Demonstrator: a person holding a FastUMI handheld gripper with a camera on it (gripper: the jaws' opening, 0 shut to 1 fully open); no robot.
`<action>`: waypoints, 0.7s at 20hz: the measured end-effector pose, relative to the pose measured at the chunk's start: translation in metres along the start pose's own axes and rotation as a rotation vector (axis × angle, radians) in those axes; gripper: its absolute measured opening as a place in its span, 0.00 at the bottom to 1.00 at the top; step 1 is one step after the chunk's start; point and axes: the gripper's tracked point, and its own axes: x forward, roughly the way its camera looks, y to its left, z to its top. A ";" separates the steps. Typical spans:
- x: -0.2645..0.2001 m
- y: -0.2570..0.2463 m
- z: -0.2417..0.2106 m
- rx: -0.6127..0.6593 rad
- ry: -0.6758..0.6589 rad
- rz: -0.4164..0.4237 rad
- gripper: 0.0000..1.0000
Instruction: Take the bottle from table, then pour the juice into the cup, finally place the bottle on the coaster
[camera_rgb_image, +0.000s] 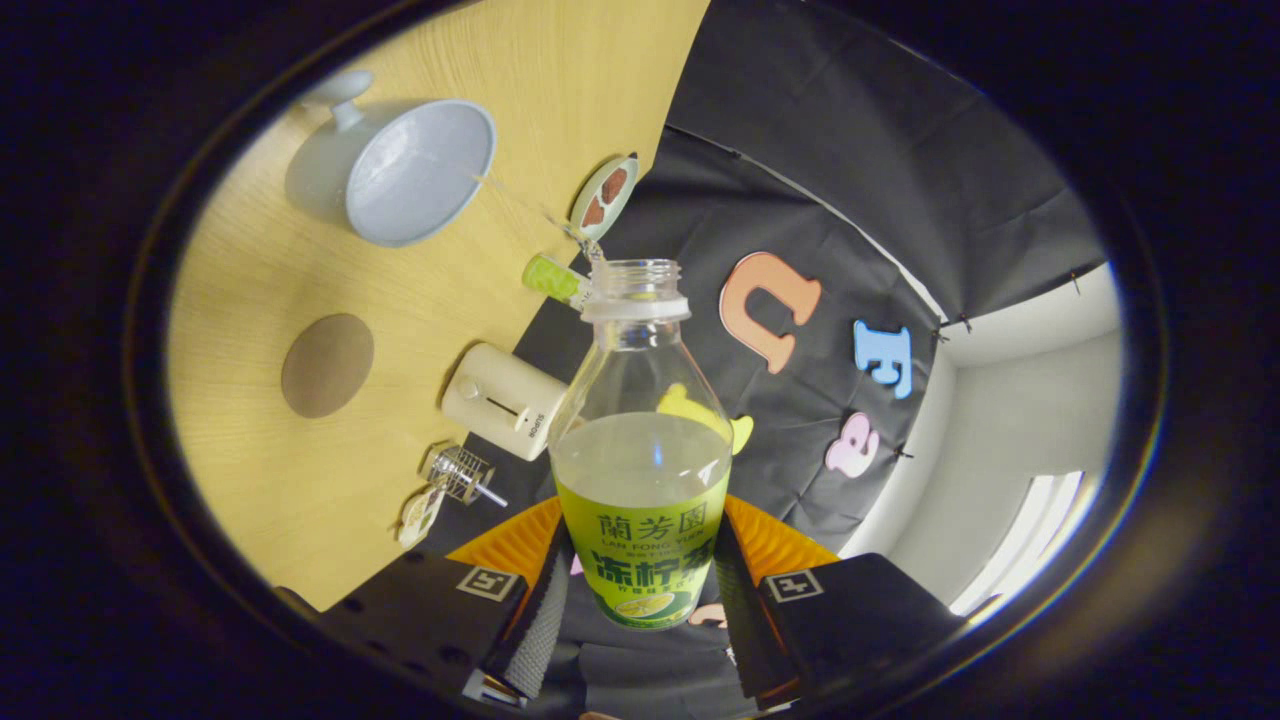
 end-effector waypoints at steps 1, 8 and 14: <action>-0.001 -0.002 -0.001 -0.001 0.000 -0.002 0.75; 0.000 -0.006 0.001 -0.004 -0.002 -0.016 0.75; 0.001 -0.011 0.003 0.028 -0.010 -0.029 0.75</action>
